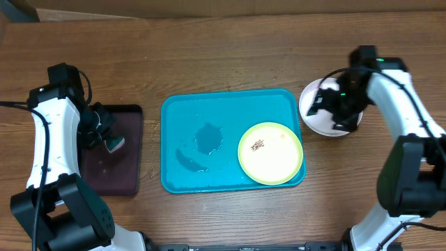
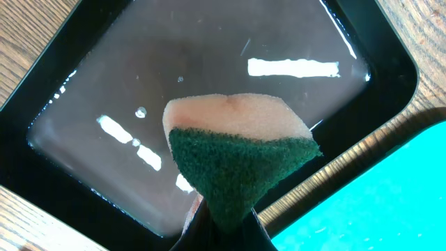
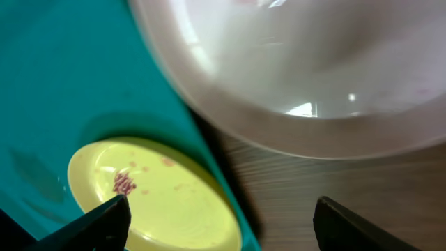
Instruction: Clean dirty plates on tray and stack at the side
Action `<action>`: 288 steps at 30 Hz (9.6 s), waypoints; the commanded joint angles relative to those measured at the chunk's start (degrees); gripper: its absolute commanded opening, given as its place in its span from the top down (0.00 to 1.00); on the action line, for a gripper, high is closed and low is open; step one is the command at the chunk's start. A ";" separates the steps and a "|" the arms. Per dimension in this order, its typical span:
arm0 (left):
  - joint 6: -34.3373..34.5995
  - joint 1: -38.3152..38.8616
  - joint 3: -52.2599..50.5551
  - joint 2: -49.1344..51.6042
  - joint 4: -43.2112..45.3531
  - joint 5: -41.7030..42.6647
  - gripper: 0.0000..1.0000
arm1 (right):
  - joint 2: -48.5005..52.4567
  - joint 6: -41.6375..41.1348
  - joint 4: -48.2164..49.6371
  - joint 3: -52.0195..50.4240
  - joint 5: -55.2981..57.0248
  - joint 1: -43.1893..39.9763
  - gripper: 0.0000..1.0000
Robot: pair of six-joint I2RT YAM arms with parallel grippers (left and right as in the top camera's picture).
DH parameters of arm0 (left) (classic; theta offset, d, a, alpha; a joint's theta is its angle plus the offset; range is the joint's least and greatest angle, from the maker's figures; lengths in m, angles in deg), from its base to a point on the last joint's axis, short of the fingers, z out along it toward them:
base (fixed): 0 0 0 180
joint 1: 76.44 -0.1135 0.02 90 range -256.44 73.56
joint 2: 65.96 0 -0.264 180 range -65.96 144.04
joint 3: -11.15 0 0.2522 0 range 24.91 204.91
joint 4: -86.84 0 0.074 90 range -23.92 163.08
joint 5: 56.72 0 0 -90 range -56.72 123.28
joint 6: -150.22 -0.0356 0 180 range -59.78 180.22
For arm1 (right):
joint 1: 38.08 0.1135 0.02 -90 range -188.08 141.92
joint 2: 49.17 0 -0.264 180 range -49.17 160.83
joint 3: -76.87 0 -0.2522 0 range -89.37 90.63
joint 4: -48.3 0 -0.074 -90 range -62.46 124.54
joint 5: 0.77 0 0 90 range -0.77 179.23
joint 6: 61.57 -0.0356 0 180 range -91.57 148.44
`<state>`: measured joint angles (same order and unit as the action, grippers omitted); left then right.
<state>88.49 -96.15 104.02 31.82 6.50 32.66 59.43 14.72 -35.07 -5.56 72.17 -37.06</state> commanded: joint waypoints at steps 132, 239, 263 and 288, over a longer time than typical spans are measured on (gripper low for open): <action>-8.26 40.11 -6.75 10.78 17.40 23.15 0.96 | 2.64 -8.33 36.33 -17.40 -1.03 27.15 0.96; 18.84 31.45 10.10 5.81 -6.23 -16.68 0.95 | -1.01 -2.91 22.84 -10.97 4.42 27.30 0.96; 5.31 -0.79 -3.72 1.22 -0.94 3.65 0.96 | -4.87 12.98 -5.84 23.63 84.19 53.94 0.96; 4.87 -3.96 -5.25 1.22 1.31 2.97 0.96 | -4.87 9.25 -3.78 23.52 70.31 50.93 0.96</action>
<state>94.50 -99.73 99.19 33.15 7.83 35.24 55.78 29.78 -39.20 16.39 155.14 20.33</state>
